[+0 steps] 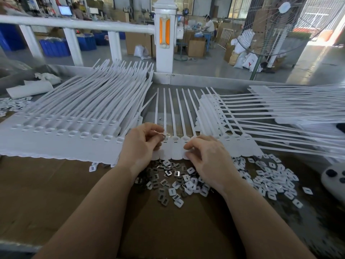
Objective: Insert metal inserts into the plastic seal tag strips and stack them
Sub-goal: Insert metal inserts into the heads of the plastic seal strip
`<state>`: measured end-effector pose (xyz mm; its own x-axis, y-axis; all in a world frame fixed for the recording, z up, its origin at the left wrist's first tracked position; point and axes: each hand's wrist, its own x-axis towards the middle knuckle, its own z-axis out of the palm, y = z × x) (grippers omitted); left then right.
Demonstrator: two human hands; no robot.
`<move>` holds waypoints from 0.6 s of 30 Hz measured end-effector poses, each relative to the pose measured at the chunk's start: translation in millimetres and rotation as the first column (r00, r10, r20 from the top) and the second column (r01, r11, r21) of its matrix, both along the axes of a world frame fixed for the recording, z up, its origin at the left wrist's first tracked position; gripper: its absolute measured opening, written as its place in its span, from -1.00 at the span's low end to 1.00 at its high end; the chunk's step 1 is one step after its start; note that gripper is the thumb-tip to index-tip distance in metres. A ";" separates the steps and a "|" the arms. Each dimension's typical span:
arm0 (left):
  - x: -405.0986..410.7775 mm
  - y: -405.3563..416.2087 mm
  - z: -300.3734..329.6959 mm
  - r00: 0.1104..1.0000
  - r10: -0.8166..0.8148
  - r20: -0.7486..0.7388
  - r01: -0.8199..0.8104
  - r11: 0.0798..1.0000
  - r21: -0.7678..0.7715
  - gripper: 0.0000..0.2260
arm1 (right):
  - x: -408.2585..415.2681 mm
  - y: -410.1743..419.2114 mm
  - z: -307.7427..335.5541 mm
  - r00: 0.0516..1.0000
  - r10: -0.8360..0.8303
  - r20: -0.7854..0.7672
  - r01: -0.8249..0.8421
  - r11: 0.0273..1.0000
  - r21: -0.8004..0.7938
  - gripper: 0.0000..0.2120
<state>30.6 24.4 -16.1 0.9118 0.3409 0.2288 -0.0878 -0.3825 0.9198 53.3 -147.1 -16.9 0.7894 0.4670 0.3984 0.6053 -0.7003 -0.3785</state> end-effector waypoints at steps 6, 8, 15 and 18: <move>3.7 4.8 -2.3 0.995 0.096 0.016 -0.097 0.988 0.120 -0.85 | 0.5 -1.0 0.5 0.999 0.000 -0.032 -0.001 1.000 -0.015 -0.89; 4.5 6.2 -2.6 0.994 0.107 0.011 -0.108 0.989 0.101 -0.82 | 0.6 -0.8 0.2 0.999 0.002 -0.038 -0.002 1.000 -0.012 -0.89; 7.8 10.2 -4.0 0.980 0.197 -0.024 -0.194 0.977 0.089 -0.90 | 0.0 -1.1 -0.4 0.999 0.007 -0.038 -0.008 1.000 -0.010 -0.89; 8.6 10.8 -3.0 0.975 0.220 -0.039 -0.216 0.972 0.088 -0.89 | -0.6 -1.4 -0.9 0.999 0.009 -0.037 -0.010 1.000 -0.008 -0.89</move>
